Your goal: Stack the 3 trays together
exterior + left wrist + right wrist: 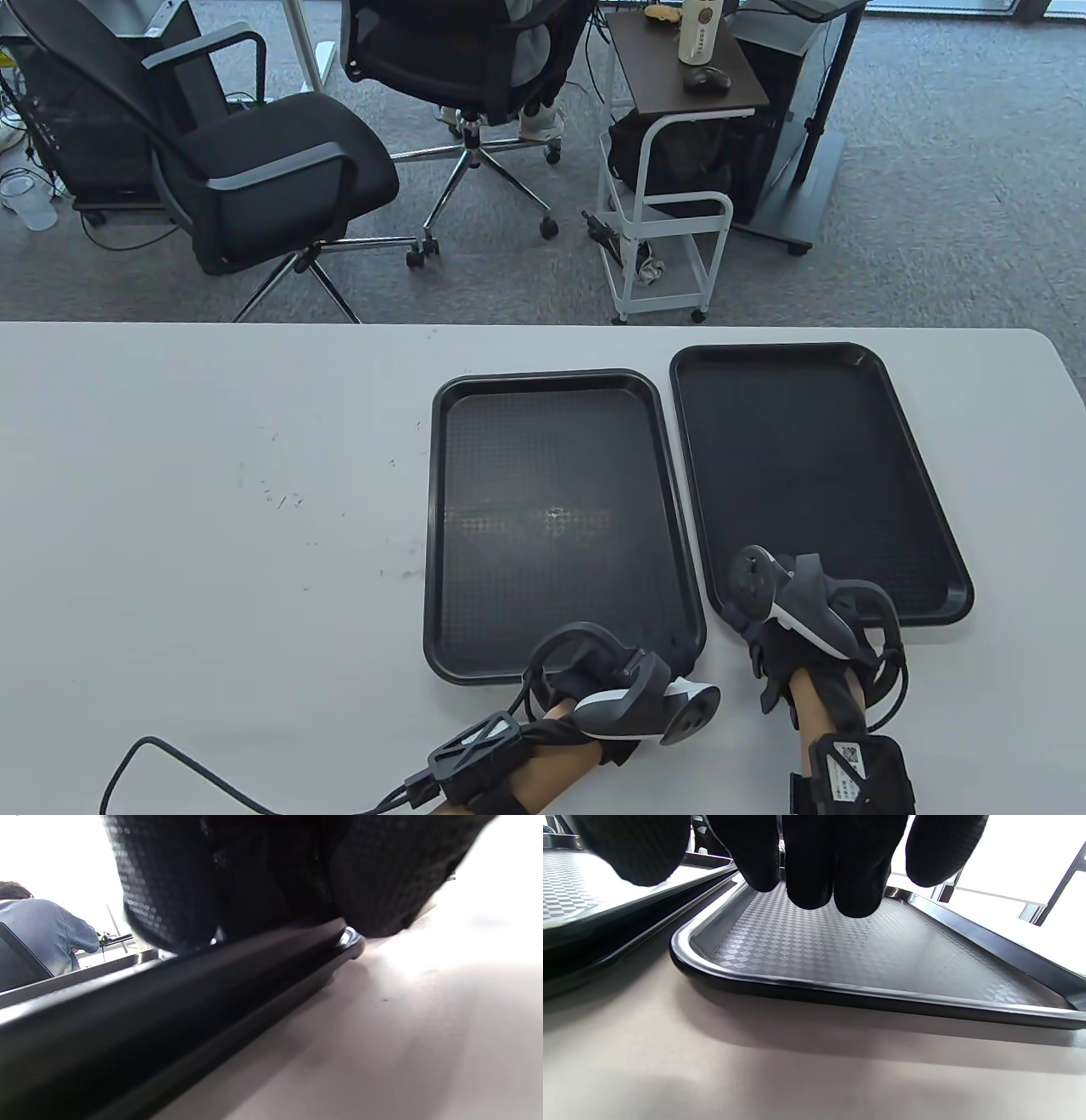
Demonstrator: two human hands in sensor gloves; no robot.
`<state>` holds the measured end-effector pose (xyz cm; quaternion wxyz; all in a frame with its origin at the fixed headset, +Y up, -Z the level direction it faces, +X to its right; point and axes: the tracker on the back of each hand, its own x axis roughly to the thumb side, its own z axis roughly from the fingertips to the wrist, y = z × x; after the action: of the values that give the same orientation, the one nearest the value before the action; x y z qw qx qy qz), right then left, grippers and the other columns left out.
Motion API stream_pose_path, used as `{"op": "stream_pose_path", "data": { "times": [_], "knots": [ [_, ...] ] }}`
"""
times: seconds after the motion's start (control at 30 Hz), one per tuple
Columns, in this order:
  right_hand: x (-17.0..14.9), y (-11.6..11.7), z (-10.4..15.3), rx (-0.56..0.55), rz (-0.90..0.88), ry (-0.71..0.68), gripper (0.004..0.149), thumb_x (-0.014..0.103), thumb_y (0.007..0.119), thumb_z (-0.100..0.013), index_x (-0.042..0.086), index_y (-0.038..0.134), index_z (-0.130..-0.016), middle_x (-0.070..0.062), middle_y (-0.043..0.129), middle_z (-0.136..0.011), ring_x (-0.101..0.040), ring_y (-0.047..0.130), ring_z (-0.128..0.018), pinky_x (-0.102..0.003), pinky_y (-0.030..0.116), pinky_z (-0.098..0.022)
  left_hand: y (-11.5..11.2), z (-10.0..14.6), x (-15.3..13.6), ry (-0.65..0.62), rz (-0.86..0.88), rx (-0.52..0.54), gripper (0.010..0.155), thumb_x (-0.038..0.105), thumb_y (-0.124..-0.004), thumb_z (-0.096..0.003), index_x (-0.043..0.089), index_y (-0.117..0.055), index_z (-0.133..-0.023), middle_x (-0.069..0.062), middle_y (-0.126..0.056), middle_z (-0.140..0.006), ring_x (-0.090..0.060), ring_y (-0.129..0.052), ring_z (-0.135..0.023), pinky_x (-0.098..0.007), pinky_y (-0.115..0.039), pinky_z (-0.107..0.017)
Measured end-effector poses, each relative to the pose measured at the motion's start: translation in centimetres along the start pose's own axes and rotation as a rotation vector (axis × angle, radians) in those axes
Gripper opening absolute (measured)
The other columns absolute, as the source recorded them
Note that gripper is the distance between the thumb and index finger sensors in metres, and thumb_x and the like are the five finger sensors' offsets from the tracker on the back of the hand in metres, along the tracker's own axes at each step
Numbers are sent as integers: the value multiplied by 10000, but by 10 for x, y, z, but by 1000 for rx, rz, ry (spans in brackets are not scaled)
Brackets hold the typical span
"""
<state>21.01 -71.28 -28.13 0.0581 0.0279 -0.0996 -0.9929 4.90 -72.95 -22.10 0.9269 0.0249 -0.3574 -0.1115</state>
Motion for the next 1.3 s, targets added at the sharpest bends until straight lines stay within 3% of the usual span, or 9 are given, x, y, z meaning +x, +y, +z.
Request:
{"op": "stream_pose_path", "data": {
  "times": [0.2,0.5,0.77,0.9,1.1,1.3],
  "knots": [
    [0,0,1,8,0,0,676,600,729,-402,307,624,-1002,-82,740,-1094,-360,809,-946,-602,660,-650,-5,-1,-5,8,-9,-26,570,327,-930,-401,325,-831,-962,29,-979,-895,-214,-1107,-652,-364,-975,-456],
    [0,-1,1,3,1,-2,675,600,729,-402,308,625,-1001,-82,741,-1095,-358,808,-947,-602,659,-650,-2,5,-16,9,34,-40,621,478,-885,-399,343,-785,-997,28,-932,-954,-247,-1054,-754,-441,-895,-567],
    [-1,-3,1,-13,-6,-7,674,600,729,-402,307,627,-1001,-80,743,-1094,-359,810,-945,-602,660,-650,40,24,-58,69,130,58,657,545,-823,-407,355,-739,-1030,8,-863,-1037,-292,-961,-892,-522,-762,-693],
    [-1,-3,2,-16,-7,-8,674,600,729,-402,308,626,-1001,-81,742,-1094,-360,808,-946,-602,660,-650,59,44,-85,99,67,125,654,552,-817,-408,375,-737,-1032,8,-840,-1064,-305,-921,-941,-544,-709,-731],
    [0,-2,2,-17,-5,-13,674,600,729,-402,307,629,-1000,-81,743,-1093,-358,810,-945,-601,660,-650,72,75,-127,200,-1,197,702,575,-811,-404,393,-682,-1070,4,-755,-1147,-346,-797,-1058,-583,-604,-782],
    [1,-3,3,-16,-4,-14,671,599,729,-402,308,630,-999,-80,743,-1093,-359,808,-946,-603,660,-649,72,102,-165,283,-71,237,743,588,-806,-402,400,-627,-1098,15,-681,-1199,-349,-695,-1131,-600,-520,-810]
  ]
}}
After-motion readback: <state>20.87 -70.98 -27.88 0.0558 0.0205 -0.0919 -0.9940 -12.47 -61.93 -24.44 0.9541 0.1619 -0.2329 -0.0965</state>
